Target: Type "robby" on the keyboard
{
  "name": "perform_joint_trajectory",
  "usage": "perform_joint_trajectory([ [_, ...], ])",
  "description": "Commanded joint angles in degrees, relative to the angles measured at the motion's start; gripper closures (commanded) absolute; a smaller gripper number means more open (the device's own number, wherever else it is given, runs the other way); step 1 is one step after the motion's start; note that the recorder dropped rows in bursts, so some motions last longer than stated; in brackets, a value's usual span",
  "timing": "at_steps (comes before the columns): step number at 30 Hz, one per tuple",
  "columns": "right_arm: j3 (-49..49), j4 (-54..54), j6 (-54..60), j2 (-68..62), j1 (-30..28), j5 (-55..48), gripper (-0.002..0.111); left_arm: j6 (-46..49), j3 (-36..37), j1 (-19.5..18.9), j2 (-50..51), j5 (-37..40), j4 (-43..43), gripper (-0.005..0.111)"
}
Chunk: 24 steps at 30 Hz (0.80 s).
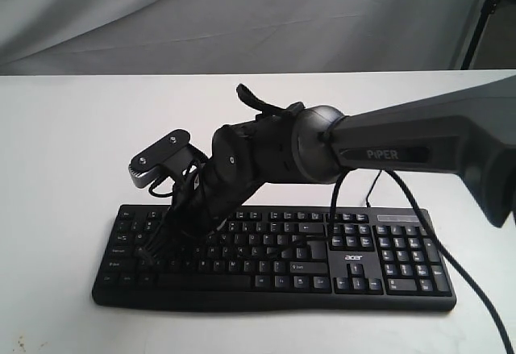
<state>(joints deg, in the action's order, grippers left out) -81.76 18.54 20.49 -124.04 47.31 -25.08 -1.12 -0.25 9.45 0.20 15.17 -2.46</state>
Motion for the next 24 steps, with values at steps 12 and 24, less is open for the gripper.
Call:
perform_joint_trajectory([
  [12, 5.5, -1.1, -1.5, 10.0, -2.5, -1.7, 0.108, -0.2, 0.2, 0.4, -0.2, -0.4, -0.3, 0.107],
  [24, 19.6, 2.3, -1.1, 15.4, -8.6, 3.4, 0.108, -0.2, 0.2, 0.4, -0.2, -0.4, -0.3, 0.107],
])
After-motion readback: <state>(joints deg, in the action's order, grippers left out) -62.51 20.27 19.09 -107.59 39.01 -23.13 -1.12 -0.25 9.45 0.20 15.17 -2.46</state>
